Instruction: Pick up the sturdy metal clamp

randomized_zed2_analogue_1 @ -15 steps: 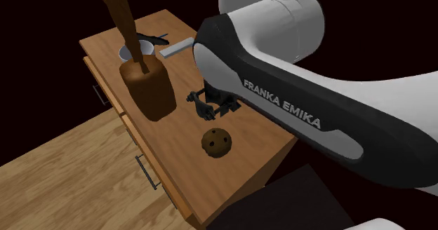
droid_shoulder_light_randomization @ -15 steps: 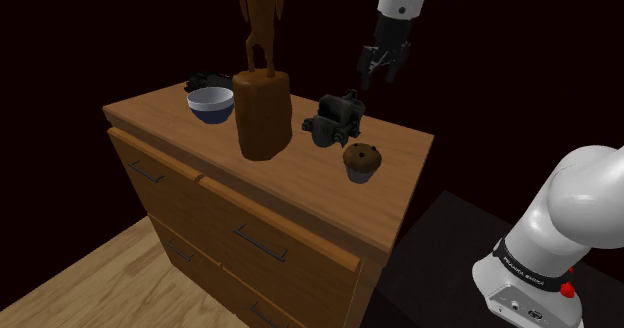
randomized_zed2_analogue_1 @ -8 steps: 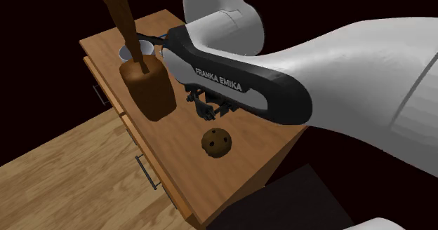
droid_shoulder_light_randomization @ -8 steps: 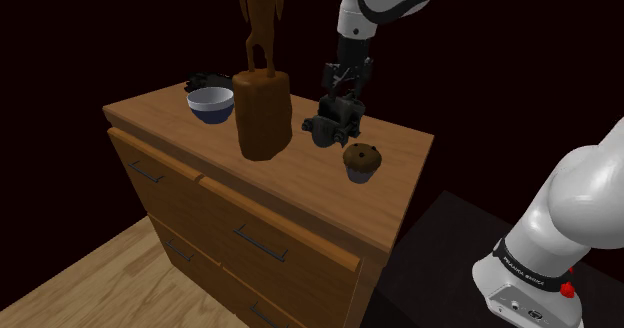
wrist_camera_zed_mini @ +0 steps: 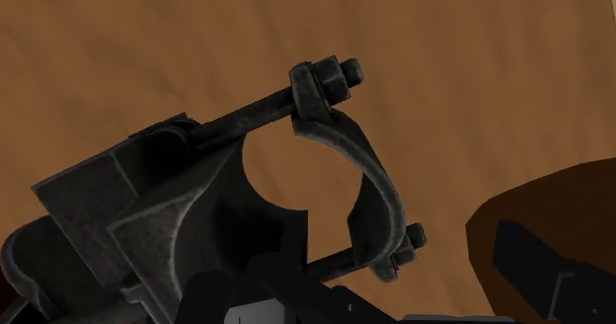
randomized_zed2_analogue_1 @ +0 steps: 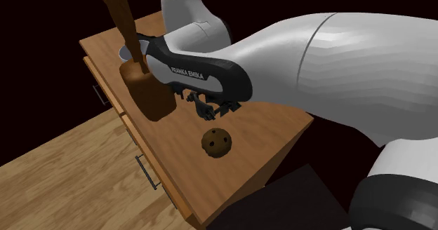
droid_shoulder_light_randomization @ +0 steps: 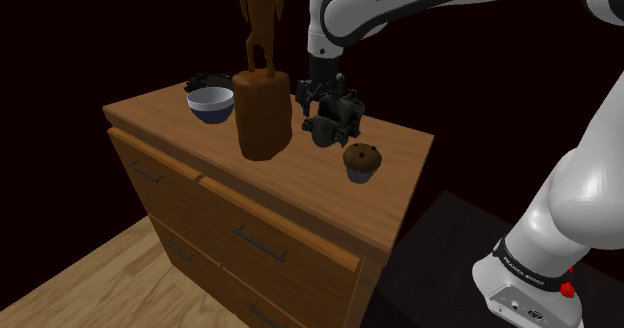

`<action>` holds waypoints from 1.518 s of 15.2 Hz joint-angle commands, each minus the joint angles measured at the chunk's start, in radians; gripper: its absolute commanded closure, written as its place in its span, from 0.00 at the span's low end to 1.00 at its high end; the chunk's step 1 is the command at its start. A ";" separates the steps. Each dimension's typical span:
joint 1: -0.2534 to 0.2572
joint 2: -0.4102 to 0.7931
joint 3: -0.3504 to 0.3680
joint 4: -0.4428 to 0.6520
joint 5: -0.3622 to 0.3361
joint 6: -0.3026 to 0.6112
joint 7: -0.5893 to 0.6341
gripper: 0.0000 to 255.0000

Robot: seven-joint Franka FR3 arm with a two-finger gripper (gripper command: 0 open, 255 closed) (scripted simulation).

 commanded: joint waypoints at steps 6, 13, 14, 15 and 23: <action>0.002 0.030 0.001 -0.051 -0.008 0.080 0.010 0.00; 0.002 0.031 0.001 -0.051 -0.008 0.080 0.011 1.00; 0.002 0.031 0.001 -0.051 -0.008 0.080 0.011 1.00; 0.002 0.031 0.001 -0.051 -0.008 0.080 0.011 1.00; 0.001 0.008 0.001 0.003 -0.001 0.004 0.004 1.00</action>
